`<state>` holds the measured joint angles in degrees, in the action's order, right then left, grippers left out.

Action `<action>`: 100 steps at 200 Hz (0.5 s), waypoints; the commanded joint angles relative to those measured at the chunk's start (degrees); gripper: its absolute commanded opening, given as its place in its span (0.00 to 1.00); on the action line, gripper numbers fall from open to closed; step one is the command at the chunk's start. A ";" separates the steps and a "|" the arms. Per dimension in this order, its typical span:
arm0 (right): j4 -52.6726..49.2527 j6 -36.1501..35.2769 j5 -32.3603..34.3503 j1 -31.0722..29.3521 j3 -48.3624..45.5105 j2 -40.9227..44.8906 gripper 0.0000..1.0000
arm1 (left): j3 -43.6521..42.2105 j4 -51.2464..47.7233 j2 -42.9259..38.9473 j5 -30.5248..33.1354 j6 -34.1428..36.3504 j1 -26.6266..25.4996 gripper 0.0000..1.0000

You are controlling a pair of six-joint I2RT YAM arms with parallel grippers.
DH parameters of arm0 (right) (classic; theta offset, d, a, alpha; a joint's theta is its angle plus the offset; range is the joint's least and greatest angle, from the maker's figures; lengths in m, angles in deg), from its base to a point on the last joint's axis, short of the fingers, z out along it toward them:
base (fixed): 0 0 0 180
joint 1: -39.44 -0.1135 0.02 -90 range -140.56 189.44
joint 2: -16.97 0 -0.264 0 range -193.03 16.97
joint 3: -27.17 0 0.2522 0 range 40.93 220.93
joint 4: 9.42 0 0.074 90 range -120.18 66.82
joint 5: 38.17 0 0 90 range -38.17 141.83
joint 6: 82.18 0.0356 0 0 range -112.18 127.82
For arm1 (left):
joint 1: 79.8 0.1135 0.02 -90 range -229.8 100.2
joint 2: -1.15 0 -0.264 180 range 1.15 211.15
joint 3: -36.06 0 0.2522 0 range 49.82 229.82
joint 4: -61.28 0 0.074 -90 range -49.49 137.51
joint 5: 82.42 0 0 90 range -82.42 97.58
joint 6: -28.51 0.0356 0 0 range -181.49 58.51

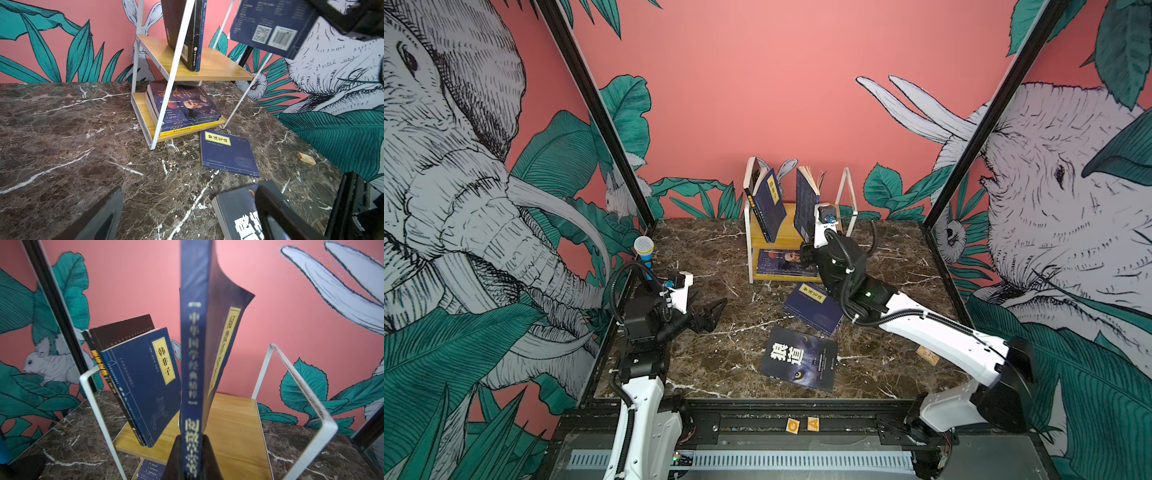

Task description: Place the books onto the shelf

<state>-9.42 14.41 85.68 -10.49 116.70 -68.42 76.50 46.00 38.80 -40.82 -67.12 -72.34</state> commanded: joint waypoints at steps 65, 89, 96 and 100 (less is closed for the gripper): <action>4.02 4.88 1.53 5.32 13.38 -16.68 0.00 | -1.48 4.38 -1.34 -3.25 0.09 -1.45 0.99; 3.57 5.97 1.11 5.46 14.58 -19.01 0.00 | -1.30 3.80 -1.17 -2.51 0.59 -1.36 1.00; 4.01 5.81 0.89 5.44 14.58 -19.44 0.00 | -1.43 4.02 -1.40 -2.53 0.53 -1.40 0.99; 4.30 5.73 0.83 5.44 14.54 -19.89 0.00 | -1.53 4.19 -1.44 -2.65 0.40 -1.44 1.00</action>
<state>-8.72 18.63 85.96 -5.26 129.29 -87.57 75.80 48.12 38.19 -42.53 -66.61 -73.45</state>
